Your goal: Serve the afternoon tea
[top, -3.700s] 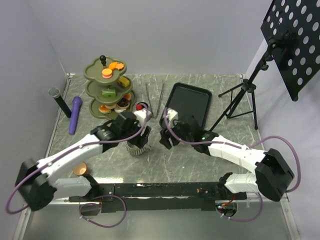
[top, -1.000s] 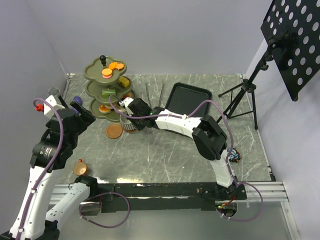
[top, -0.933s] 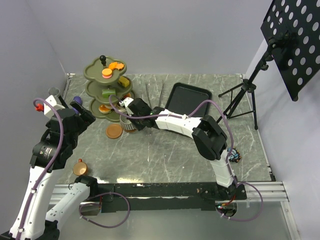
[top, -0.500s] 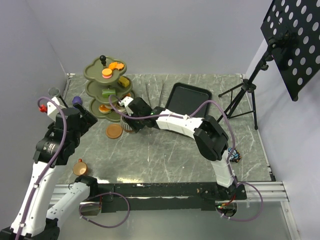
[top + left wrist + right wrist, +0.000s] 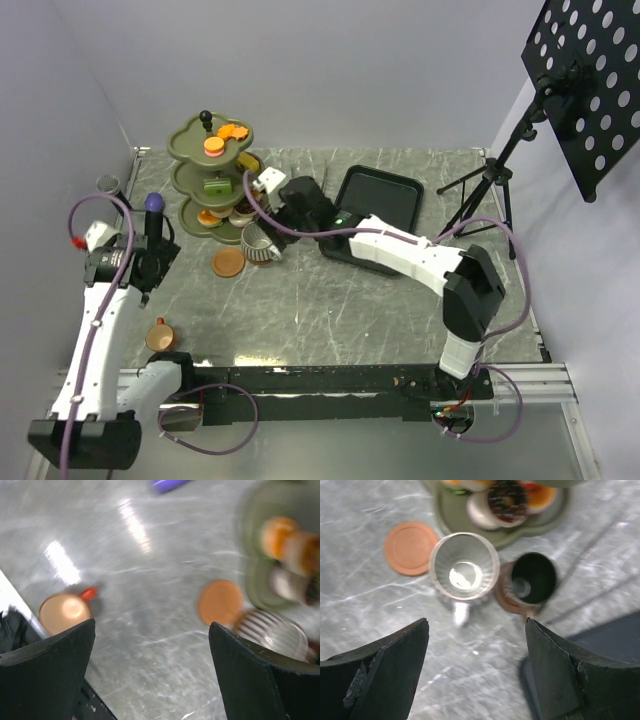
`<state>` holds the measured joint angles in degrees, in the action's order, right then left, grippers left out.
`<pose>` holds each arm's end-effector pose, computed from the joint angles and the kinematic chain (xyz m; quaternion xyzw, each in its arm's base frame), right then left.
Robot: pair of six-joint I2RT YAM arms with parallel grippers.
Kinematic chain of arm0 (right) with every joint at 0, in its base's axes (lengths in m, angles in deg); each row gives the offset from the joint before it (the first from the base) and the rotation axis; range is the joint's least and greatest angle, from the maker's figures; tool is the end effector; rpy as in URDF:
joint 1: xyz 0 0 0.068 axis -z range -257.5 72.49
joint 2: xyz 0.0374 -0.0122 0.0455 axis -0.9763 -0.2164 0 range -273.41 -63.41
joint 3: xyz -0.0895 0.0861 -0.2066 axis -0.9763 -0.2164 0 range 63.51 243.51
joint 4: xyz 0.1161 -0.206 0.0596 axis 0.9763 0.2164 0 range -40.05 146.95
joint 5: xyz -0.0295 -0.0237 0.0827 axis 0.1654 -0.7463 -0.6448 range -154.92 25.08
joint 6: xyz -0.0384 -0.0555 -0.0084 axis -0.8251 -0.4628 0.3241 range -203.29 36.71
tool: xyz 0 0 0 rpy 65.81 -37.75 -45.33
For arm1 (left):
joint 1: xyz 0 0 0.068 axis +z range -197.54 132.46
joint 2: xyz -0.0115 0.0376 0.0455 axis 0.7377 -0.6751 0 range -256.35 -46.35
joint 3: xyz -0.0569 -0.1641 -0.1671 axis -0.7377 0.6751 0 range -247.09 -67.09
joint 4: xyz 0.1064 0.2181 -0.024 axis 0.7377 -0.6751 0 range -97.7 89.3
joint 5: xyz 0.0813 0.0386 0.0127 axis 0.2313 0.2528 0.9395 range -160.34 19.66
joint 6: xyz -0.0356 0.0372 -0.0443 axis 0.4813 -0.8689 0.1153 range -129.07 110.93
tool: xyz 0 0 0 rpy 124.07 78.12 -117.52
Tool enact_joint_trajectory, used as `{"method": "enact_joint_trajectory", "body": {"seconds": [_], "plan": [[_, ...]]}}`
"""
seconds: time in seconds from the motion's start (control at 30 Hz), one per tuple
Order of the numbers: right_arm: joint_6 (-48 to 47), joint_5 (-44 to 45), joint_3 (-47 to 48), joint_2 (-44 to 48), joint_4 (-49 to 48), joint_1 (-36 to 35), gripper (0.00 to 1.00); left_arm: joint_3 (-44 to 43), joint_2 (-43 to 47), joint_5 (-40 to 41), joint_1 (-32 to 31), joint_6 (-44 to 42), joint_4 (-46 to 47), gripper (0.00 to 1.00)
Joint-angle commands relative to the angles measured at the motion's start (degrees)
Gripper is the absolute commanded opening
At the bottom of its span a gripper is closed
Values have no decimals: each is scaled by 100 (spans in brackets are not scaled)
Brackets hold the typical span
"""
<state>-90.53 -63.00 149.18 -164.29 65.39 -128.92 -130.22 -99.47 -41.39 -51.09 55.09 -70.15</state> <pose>0.2561 0.3180 0.2734 -0.4183 0.7614 0.1726 0.4642 0.1569 0.0166 0.2919 -0.5282 0.7732 0.0581 0.3462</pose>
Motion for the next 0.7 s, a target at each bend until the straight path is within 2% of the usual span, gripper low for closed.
{"method": "enact_joint_trajectory", "body": {"seconds": [0.0,0.13,0.43,0.53,0.67], "plan": [[-49,64,-208,569,2,509,84,870,-23,-740,680,1113,-429,98],[-31,-68,-252,946,310,1063,84,1365,-23,-962,689,2037,-402,92],[-128,-165,-753,1641,267,1925,84,1452,-137,-293,689,3461,-921,83],[-154,-165,-911,1826,231,2004,84,1716,91,-258,733,3612,-729,82],[-6,-437,-947,1897,231,2004,84,2094,145,-162,1031,3306,-482,81]]}}
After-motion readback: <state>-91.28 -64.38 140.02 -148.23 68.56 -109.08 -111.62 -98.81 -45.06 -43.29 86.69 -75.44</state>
